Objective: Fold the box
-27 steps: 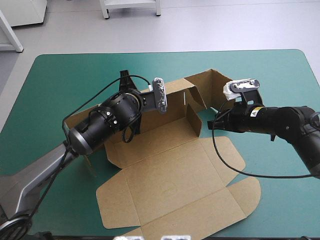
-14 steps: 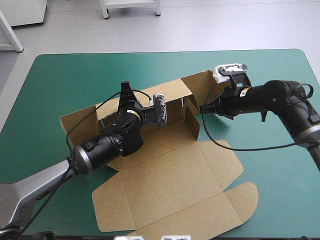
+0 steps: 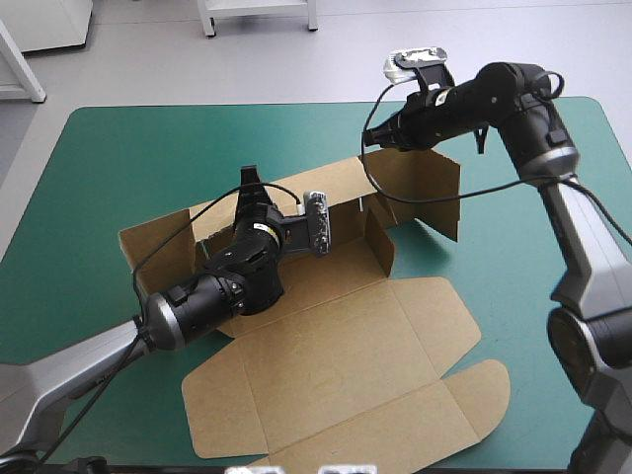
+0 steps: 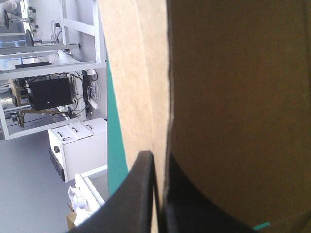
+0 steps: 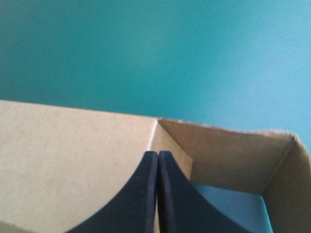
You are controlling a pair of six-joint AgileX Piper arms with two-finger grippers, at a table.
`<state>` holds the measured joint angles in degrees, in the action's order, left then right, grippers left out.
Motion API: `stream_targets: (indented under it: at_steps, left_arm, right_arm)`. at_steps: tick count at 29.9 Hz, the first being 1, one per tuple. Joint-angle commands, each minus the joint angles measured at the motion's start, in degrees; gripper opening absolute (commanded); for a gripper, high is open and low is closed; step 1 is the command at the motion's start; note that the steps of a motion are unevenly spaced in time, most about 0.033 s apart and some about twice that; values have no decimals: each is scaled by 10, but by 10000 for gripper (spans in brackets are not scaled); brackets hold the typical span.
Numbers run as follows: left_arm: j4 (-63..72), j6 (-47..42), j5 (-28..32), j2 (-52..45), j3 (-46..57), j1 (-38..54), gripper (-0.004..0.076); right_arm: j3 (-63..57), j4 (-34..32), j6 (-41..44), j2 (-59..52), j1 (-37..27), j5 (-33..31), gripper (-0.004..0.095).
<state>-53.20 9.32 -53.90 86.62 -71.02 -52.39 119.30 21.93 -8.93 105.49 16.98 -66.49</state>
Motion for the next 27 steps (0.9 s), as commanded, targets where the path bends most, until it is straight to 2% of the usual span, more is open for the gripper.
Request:
stream_targets:
  at_steps: [1,4,7,12,16,18,22,27]
  left_arm:
    - [27,-7,0,-16,-6,-7,-9]
    - [27,-7,0,-16,-6,-7,-9]
    - [29,-7,0,-16,-6,-7,-9]
    - [31,-7,7,-16,-6,-7,-9]
    - [31,-8,15,-16,-6,-7,-9]
    - [31,-12,16,-16,-6,-7,-9]
    - [32,-13,20,-16,-6,-7,-9]
    - [32,-15,21,-16,-5,-7,-9]
  right_arm:
    - [110,12,8,39,-1,-16,-19]
    - [163,12,20,84,-9,-26,-18]
    - [170,17,23,105,-23,-9,-19]
    - [170,16,14,123,-46,-17,-18]
    - [170,10,-9,124,-51,13,-14]
    - [170,10,-10,125,-51,5,-18]
    - [170,13,-10,143,-51,-49,-19]
    - [160,23,6,143,-51,-49,-19]
